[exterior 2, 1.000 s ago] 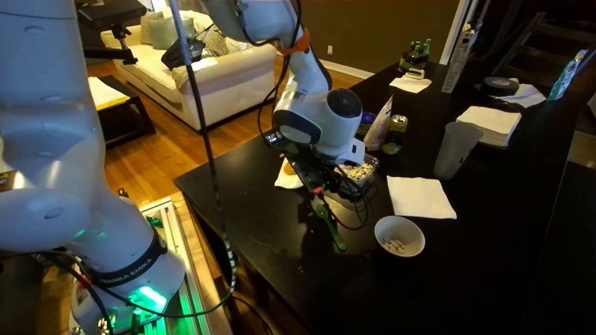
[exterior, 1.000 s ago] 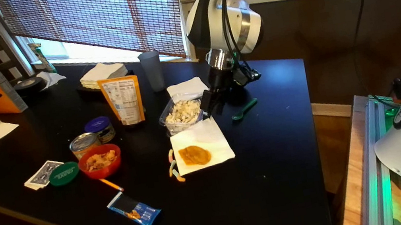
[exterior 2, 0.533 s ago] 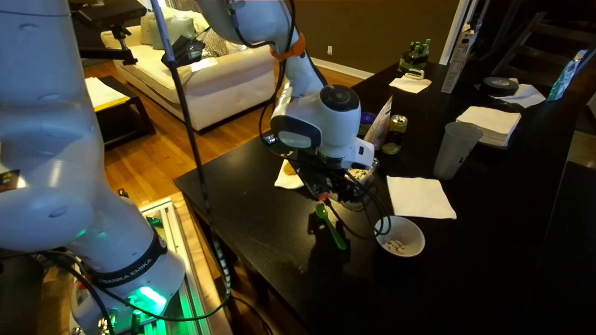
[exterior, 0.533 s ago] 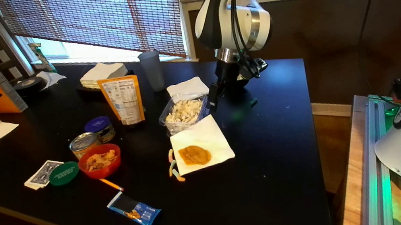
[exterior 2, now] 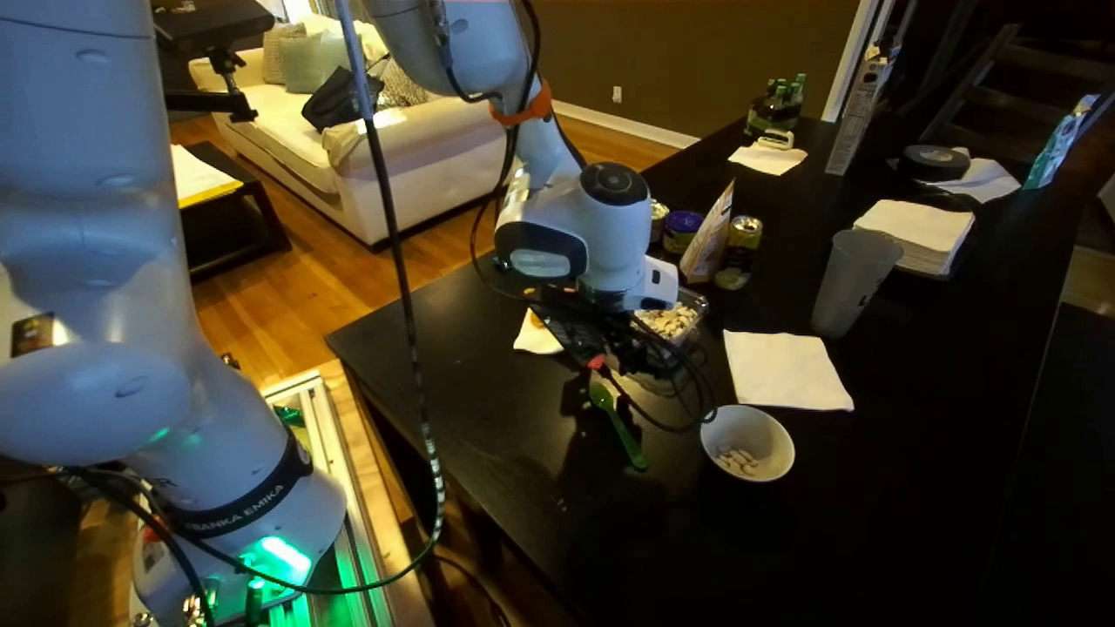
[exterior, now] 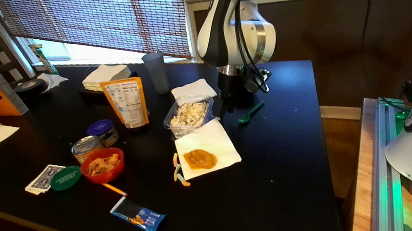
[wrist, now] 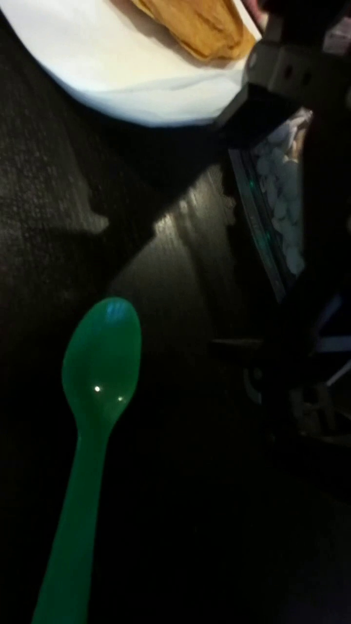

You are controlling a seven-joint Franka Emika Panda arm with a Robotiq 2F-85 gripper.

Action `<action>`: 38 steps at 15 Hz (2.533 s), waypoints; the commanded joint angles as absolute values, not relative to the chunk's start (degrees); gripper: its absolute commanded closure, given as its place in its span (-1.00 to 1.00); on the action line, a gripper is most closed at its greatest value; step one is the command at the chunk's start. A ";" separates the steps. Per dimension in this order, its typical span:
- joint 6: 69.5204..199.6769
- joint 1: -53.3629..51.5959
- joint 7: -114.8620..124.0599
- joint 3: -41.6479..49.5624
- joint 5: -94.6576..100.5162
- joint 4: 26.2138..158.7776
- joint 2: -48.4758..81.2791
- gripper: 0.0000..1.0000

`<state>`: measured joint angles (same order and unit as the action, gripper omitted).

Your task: Pick up the pastry on the table

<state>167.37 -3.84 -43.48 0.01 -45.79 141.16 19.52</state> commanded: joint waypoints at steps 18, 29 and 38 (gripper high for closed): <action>169.68 0.53 -52.47 -7.55 -55.17 137.48 23.48 -1.00; 173.33 -0.97 -50.34 -3.94 -51.16 138.46 23.63 -1.00; 170.29 -0.80 -52.27 -5.95 -50.92 137.42 25.65 -1.00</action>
